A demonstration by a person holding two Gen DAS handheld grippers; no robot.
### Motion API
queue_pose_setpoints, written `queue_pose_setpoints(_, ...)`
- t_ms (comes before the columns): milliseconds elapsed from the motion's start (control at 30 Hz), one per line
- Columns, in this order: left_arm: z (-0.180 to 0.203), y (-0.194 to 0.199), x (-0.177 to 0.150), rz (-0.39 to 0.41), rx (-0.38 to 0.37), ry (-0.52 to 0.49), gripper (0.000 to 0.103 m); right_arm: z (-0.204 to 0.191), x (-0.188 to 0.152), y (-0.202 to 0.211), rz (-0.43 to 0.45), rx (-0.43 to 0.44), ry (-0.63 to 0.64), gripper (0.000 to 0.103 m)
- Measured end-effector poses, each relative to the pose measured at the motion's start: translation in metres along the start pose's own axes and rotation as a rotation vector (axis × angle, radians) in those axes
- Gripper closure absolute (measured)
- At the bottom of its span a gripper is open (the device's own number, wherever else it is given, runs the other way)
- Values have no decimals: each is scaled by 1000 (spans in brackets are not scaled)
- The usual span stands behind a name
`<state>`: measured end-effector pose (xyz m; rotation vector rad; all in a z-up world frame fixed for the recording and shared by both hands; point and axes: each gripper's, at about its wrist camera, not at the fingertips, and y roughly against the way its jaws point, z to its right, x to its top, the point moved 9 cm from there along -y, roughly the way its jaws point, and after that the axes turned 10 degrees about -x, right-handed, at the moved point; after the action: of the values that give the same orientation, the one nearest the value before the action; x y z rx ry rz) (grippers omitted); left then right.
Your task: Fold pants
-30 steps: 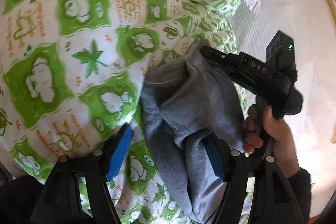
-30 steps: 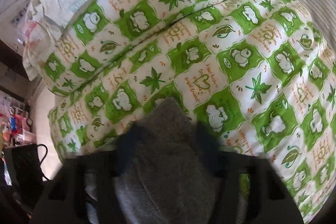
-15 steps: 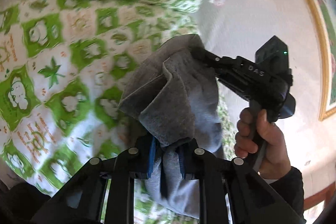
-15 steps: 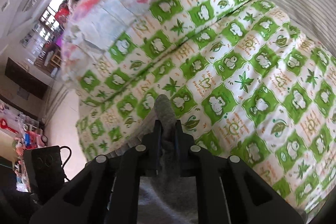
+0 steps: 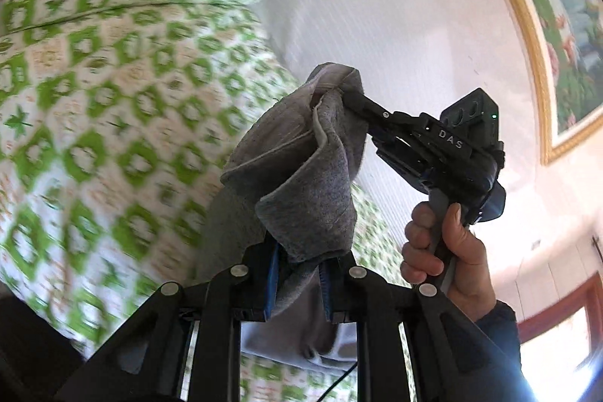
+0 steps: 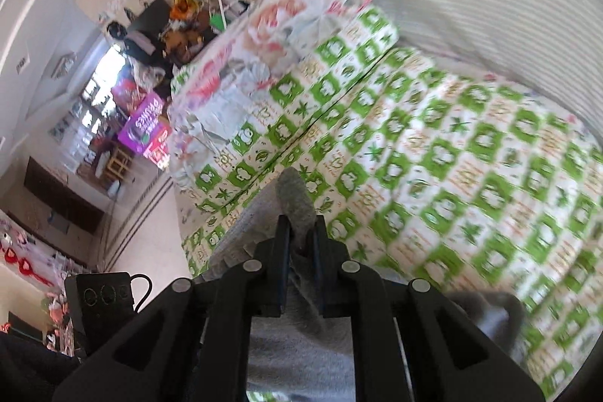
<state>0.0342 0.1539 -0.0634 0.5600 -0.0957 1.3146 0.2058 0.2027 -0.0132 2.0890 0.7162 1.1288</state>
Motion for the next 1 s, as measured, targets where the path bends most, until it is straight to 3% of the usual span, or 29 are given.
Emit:
queue_pose_setpoints(467, 89, -61, -75, -191, -95, -109, 86, 81, -57, 125, 126, -85, -150, 91)
queue_pose_setpoints(1000, 152, -125, -151, -364, -149, -227, 86, 157, -134, 238, 312, -87, -345, 91)
